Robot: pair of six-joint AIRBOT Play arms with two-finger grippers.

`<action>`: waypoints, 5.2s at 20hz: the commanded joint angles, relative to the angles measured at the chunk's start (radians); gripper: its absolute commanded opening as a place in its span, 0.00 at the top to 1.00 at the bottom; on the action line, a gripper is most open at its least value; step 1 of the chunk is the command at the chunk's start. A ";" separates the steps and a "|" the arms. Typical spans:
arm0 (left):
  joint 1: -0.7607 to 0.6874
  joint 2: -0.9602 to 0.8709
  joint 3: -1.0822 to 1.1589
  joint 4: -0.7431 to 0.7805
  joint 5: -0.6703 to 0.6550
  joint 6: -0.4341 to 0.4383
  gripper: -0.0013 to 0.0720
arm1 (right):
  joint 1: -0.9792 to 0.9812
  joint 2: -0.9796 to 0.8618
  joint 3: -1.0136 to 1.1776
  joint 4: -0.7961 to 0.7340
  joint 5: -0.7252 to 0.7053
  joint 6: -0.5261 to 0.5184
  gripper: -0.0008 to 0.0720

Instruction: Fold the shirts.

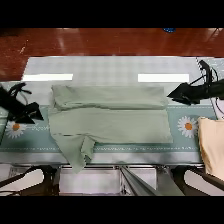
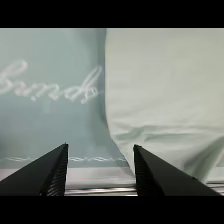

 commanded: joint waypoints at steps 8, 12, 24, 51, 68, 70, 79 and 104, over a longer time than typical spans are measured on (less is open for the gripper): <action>0.169 0.191 -0.446 -0.240 0.136 0.102 0.30 | 0.001 0.272 -0.318 0.303 -0.090 -0.131 0.43; 0.100 0.191 -0.498 -0.311 0.216 0.085 0.30 | 0.000 0.272 -0.317 0.372 -0.096 -0.145 0.43; -0.093 0.170 -0.526 -0.332 0.265 0.034 0.90 | -0.496 0.272 -0.222 0.027 -0.034 -0.004 0.43; -0.092 0.171 -0.521 -0.374 0.254 0.098 0.95 | -0.129 -0.014 -0.492 -0.063 -0.106 0.003 0.85; -0.191 -0.275 0.296 -0.486 0.269 -0.074 0.95 | 0.016 -0.304 0.173 0.073 -0.118 0.032 0.96; -0.204 -0.359 0.407 -0.486 0.270 -0.106 0.95 | 0.020 -0.366 0.218 0.076 -0.119 0.046 0.96; -0.228 -0.581 0.616 -0.486 0.301 -0.140 0.95 | 0.020 -0.478 0.245 0.082 -0.256 0.047 0.96; -0.336 0.360 -0.007 -0.153 0.538 -0.177 0.29 | -0.158 -0.257 0.005 0.002 -0.293 0.100 0.43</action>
